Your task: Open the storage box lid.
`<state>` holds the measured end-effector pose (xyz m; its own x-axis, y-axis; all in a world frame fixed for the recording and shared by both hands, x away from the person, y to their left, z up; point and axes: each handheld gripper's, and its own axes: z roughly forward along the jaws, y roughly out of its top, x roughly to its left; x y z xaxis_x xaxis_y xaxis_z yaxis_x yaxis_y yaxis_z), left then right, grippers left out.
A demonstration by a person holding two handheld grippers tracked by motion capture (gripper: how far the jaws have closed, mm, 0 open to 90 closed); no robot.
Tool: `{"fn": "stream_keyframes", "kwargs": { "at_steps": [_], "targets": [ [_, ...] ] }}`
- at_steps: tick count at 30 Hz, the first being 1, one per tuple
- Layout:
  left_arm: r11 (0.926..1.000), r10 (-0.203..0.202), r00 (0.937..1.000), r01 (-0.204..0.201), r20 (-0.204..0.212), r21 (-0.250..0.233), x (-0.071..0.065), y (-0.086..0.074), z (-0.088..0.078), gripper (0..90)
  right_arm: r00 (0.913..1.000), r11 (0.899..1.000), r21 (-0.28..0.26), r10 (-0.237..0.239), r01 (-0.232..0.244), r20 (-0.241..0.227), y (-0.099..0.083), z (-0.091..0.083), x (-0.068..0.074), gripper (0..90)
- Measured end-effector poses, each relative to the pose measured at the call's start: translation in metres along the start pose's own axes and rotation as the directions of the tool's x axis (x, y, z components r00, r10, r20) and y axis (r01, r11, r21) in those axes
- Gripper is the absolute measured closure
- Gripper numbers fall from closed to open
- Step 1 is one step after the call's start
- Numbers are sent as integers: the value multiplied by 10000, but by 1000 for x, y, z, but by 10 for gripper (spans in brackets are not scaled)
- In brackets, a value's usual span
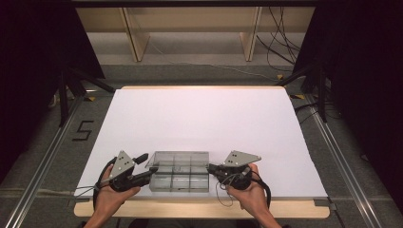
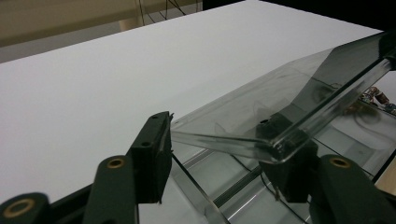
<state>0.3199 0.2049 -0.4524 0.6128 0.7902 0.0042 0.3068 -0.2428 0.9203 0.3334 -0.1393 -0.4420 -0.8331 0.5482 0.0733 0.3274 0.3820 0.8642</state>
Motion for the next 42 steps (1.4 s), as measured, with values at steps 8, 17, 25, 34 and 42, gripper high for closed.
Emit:
{"fn": "stream_keyframes", "kwargs": {
  "at_steps": [8,17,25,34,42],
  "targets": [
    [10000,-47,9989,50,467,-68,5,3,8,508,10000,10000,-13,22,-22,30,1,0,-2,875],
    [10000,-86,9986,85,531,13,13,7,13,530,9998,9999,-76,153,-153,92,-1,-4,-5,841],
    [10000,93,9979,-92,634,-22,19,12,17,565,9976,9980,-38,626,-625,298,-9,-16,-10,783],
    [9986,486,9952,-500,849,142,24,19,23,588,9968,9970,-146,761,-757,253,-14,-22,-14,749],
    [9989,436,9947,-451,934,139,27,22,28,607,9952,9954,-168,949,-945,251,-18,-25,-13,723]
  ]
}}
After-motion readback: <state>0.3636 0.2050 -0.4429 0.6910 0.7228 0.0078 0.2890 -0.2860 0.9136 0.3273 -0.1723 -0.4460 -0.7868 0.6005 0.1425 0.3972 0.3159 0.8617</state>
